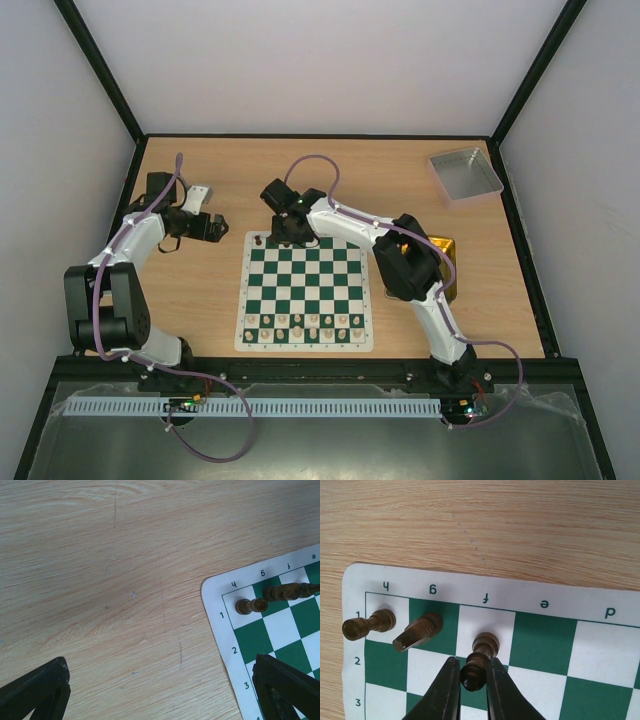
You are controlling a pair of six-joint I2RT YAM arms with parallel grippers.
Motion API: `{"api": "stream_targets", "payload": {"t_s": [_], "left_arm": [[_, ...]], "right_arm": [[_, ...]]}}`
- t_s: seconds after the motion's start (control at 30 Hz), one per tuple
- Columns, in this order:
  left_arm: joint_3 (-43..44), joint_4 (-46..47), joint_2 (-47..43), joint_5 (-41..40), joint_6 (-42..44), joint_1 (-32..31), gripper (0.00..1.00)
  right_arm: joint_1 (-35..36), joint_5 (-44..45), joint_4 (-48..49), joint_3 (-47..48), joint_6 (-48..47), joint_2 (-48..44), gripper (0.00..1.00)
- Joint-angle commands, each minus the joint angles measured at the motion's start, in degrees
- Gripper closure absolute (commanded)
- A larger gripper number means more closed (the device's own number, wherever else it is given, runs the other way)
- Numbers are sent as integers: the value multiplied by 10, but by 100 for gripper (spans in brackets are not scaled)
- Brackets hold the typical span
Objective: Set up the chess pieces on the board
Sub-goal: Place the chess piece on the chessboard.
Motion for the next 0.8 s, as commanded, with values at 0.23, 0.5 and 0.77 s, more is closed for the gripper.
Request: {"api": "stream_targets", "payload": {"t_s": [0.23,0.5,0.77], "left_arm": [[-6,3,-1,9,6,-2,1],[-4,2,0,11,6,-3,1],[-4,2,1,12,6,-3,1]], "right_arm": [[5,3,-4,27,-2,13,88],[4,5,-9,33,-4,15,86],[4,-2,-10,32,-4,17,85]]}}
